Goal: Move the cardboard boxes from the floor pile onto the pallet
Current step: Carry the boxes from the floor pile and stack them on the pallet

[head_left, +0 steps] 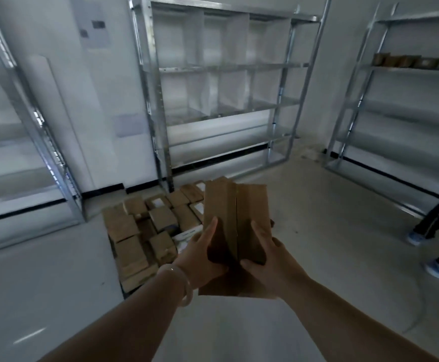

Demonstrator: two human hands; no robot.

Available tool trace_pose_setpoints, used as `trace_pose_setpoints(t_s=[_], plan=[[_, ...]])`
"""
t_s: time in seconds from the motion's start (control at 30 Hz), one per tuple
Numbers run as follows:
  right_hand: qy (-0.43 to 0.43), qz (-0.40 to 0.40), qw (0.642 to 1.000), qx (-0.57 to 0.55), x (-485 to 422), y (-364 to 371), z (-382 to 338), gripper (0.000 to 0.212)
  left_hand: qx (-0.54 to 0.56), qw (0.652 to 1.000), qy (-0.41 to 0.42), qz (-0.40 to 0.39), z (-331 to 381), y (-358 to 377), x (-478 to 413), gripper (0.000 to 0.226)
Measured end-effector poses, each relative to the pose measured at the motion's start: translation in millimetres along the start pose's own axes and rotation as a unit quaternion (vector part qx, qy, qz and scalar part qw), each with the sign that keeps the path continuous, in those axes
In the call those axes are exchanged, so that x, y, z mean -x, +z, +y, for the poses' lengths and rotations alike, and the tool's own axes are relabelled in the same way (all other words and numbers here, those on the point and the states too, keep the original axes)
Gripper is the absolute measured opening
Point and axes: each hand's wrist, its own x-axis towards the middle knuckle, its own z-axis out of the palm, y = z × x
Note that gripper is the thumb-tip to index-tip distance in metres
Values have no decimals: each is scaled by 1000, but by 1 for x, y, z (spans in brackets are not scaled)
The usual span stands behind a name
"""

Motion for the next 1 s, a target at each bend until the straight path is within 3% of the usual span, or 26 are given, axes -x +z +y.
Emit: trace_pose_setpoints(t_s=[0.3, 0.77, 1.0], plan=[[-50, -60, 997, -7, -124, 38, -41, 91, 34, 997, -67, 17, -67, -60, -70, 111], [-126, -173, 976, 26, -344, 14, -15, 94, 86, 978, -171, 83, -79, -74, -236, 113], [-130, -218, 967, 20, -418, 39, -15, 94, 128, 964, -212, 99, -110, -87, -290, 111]])
